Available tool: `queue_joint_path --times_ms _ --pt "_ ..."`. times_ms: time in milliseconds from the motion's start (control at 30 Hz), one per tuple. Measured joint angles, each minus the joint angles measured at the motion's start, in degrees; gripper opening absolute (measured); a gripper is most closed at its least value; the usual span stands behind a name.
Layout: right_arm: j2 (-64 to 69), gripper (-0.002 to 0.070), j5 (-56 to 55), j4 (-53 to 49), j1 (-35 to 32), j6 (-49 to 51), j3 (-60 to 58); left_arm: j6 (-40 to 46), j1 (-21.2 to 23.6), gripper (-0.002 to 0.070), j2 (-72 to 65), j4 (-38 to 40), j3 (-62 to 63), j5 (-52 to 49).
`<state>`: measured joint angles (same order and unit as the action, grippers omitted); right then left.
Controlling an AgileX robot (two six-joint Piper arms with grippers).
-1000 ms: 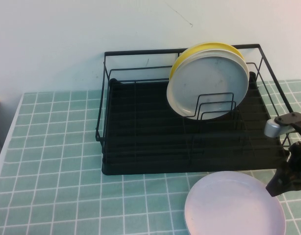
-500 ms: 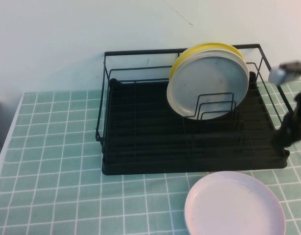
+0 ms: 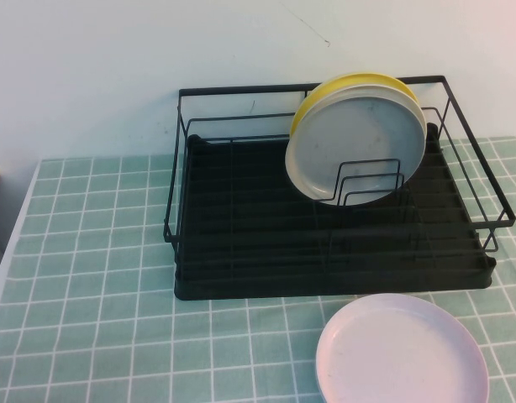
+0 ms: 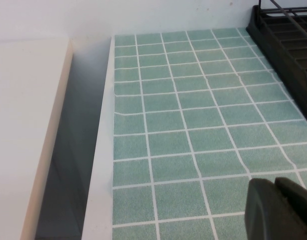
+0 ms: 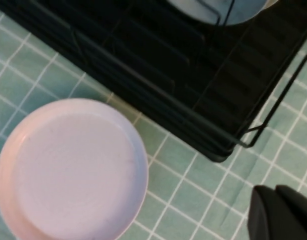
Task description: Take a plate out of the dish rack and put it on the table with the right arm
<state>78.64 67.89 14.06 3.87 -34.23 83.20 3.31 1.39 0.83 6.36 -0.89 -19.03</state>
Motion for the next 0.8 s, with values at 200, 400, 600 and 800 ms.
queue_joint_path --times_ms 200,400,600,800 --pt "-14.4 0.0000 -15.4 -1.7 0.0 2.7 -14.7 0.0 0.0 -0.0004 0.0 0.0 0.0 0.0" --pt "-28.5 0.0000 -30.9 -2.1 0.0 3.9 -36.2 -0.1 0.0 -0.0004 0.0 0.0 0.0 0.0" --pt "-40.7 -0.0001 -38.6 -2.1 0.0 8.1 -52.1 -0.1 0.0 -0.0004 0.0 0.0 0.0 0.0" --pt "-50.0 -0.0001 -39.1 -2.1 0.0 9.1 -59.9 -0.1 0.0 -0.0004 0.0 0.0 0.0 0.0"
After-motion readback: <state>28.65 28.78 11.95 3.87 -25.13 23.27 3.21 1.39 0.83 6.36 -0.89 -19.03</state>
